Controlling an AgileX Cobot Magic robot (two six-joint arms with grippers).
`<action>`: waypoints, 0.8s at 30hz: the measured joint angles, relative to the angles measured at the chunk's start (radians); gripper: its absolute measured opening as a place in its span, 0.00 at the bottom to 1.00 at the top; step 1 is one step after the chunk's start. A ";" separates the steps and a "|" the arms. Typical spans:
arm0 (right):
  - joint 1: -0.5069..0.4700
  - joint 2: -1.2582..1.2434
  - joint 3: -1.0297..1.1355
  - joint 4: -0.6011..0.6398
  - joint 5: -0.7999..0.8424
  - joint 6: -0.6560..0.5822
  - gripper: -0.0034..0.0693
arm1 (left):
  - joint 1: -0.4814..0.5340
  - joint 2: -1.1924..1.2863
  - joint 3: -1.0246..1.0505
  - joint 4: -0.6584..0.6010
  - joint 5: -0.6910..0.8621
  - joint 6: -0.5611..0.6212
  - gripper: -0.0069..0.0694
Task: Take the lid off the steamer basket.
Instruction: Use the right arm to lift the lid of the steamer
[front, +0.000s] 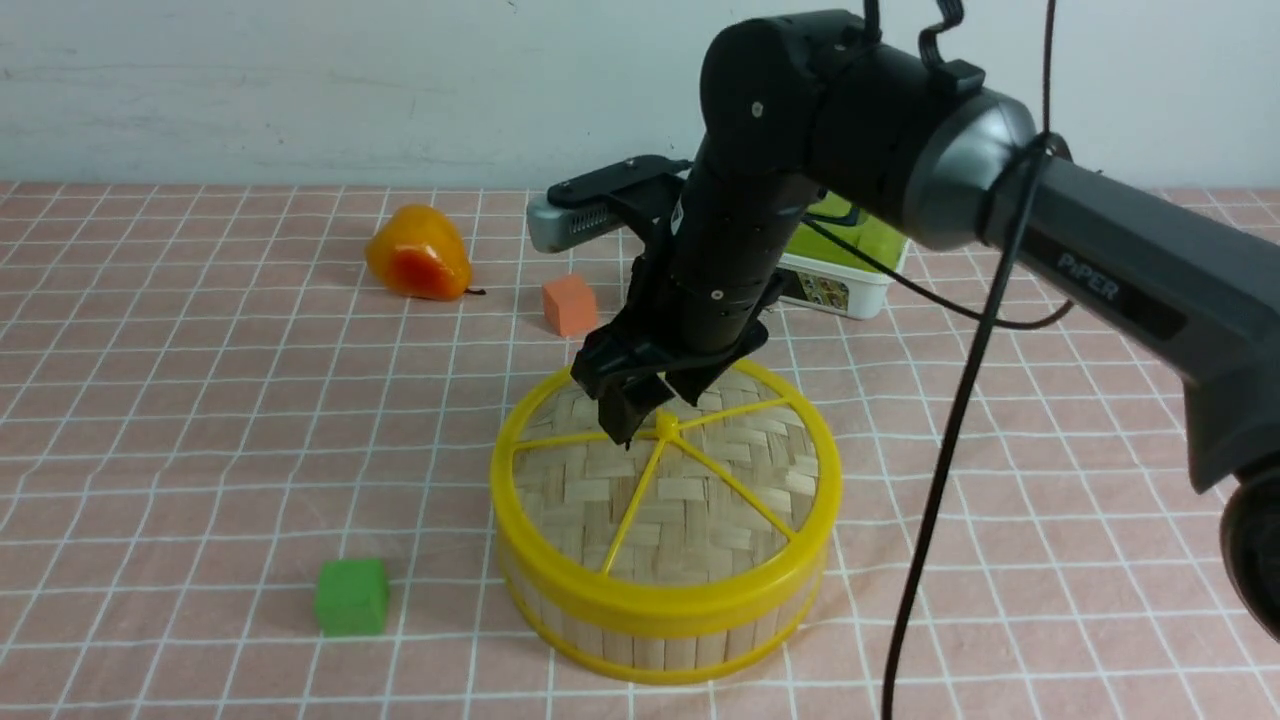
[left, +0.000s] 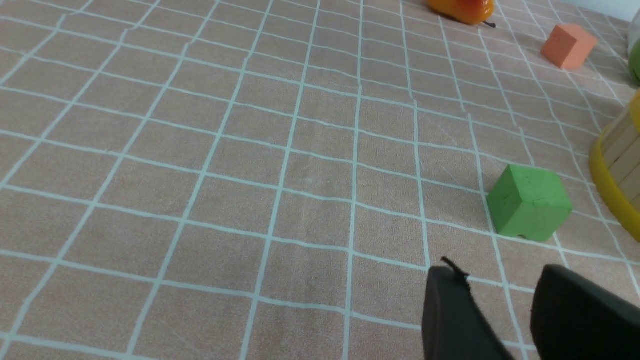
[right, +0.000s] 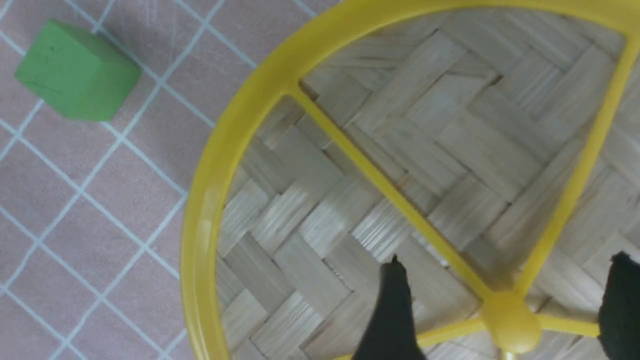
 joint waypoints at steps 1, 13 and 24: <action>0.007 0.005 0.000 -0.011 0.000 0.000 0.72 | 0.000 0.000 0.000 0.000 0.000 0.000 0.40; 0.013 0.021 0.001 -0.087 0.000 0.042 0.59 | 0.000 0.000 0.000 -0.002 0.000 0.000 0.40; 0.014 0.021 0.001 -0.085 -0.008 0.044 0.22 | 0.000 0.000 0.000 -0.002 0.000 0.000 0.40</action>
